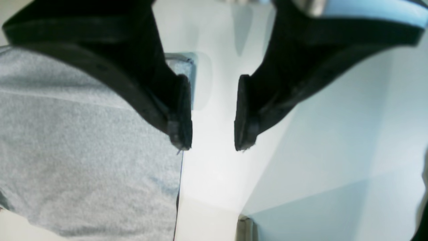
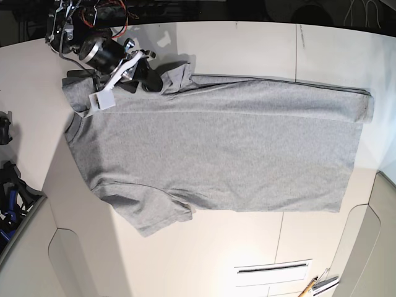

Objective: Fold the T-shirt properly
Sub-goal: 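Move the right gripper to the sleeve near the collar and grasp it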

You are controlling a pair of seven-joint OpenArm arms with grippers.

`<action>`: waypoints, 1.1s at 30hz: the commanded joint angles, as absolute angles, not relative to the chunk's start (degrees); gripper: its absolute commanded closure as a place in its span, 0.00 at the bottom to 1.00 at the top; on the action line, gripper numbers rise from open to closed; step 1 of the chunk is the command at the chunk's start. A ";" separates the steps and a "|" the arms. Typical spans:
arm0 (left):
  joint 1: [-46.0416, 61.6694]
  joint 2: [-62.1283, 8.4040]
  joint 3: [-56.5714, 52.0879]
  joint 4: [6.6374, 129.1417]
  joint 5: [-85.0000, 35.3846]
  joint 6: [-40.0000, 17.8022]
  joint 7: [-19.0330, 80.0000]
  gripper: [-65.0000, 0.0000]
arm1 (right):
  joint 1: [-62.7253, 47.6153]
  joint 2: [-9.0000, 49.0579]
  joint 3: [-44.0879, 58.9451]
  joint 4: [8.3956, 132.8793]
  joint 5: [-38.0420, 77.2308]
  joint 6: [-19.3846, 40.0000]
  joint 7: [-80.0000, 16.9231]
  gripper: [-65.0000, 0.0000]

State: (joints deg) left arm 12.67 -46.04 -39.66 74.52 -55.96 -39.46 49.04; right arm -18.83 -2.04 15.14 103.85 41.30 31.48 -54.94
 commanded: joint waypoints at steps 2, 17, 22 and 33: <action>12.05 -47.97 -40.21 75.42 -56.82 -40.00 47.79 0.61 | -15.90 -1.91 15.11 104.77 42.35 32.18 -53.80 1.00; 12.05 -47.94 -40.21 75.42 -56.97 -40.00 47.79 0.61 | -3.16 -1.89 15.05 104.75 33.39 32.40 -50.24 1.00; 12.05 -47.94 -40.21 75.42 -56.99 -40.00 47.79 0.61 | -0.71 -1.89 14.66 104.62 32.03 32.40 -49.32 1.00; 12.05 -47.94 -40.21 75.42 -56.99 -40.00 47.83 0.61 | 1.56 -1.89 14.11 104.55 27.79 32.36 -46.04 0.80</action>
